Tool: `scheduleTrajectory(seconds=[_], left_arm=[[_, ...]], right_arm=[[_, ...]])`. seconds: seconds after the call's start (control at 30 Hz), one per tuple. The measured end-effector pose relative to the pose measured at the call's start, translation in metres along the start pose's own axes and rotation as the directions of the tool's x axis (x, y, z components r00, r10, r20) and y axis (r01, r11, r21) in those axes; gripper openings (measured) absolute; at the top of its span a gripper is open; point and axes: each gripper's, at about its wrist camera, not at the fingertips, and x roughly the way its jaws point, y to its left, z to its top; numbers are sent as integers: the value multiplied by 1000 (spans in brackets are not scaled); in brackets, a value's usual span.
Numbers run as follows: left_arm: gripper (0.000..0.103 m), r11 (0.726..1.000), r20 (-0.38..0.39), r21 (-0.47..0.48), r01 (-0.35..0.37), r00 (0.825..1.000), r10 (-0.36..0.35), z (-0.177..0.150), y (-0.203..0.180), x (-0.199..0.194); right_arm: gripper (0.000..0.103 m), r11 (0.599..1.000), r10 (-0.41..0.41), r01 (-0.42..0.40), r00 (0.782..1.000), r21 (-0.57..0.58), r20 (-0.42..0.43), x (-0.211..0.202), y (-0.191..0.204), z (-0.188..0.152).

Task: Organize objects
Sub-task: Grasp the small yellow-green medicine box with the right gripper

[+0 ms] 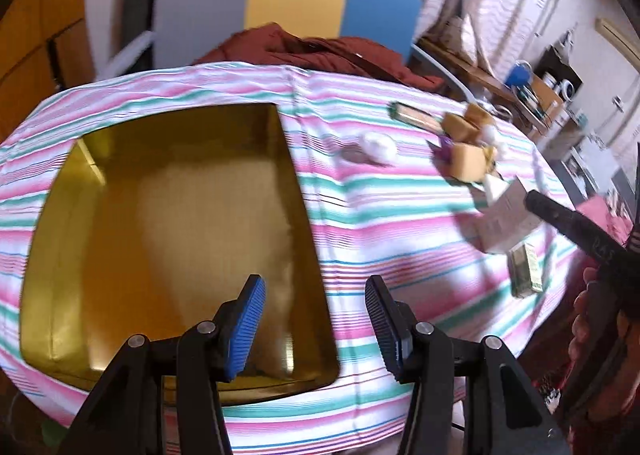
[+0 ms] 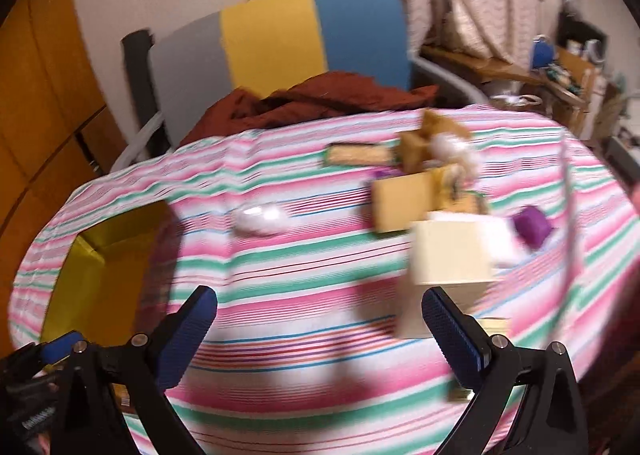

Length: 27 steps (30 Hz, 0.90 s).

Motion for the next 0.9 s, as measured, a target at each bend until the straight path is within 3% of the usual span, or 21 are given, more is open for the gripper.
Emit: scheduleTrajectory(seconds=[0.17,0.27,0.33,0.53,0.6,0.77,0.9], left_arm=[[53,997,-26,64,36,999,-35,-1,-26,14],[53,992,-38,113,56,998,-52,-2,-44,21],[53,986,-67,133,100,993,-92,-1,-54,28],[53,971,-108,172,165,983,-148,6,-87,43],[53,959,-100,213,189,980,-171,10,-103,43],[55,923,-91,289,253,967,-236,26,-145,46],[56,905,-60,322,278,960,-273,47,-184,51]], right_arm=[[103,987,-108,107,994,120,0,-7,-70,-11],[103,970,-129,132,991,205,-32,-7,-110,-25],[98,963,-119,130,991,235,-61,-1,-125,-33],[74,969,-50,88,985,231,-163,33,-130,-54],[59,967,-33,78,982,242,-185,41,-129,-61],[30,970,-88,122,983,211,-162,40,-128,-67],[30,964,-87,122,984,235,-153,38,-135,-69]])
